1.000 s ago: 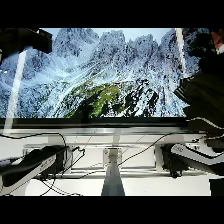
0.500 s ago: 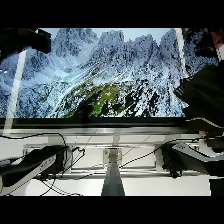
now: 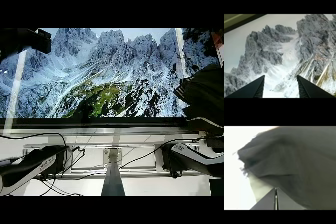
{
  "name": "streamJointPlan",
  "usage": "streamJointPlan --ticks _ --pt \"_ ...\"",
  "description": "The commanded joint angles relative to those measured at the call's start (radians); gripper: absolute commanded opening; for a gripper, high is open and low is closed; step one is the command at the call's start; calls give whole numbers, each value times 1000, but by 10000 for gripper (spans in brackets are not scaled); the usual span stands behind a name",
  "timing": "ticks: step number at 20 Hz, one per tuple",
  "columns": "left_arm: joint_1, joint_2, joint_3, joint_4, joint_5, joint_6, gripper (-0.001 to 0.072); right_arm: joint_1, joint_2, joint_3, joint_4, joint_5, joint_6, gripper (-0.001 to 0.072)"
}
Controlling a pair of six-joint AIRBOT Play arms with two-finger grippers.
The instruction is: Fold the clothes and pants, and hang the long-sleeved shirts on hangers.
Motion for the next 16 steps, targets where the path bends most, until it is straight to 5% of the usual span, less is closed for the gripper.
streamJointPlan --ticks 1,8,11,16 --pt "0 1 1 0 0 0 432 353 -2 0 57 -110 -100 17" --pt "0 1 1 0 0 0 432 1048 -3 0 -132 -217 -386 17" --pt "0 1 1 0 0 0 431 1128 -4 0 -234 -232 -385 18" --pt "0 1 1 0 0 0 432 1128 -4 0 -104 -230 -373 18"
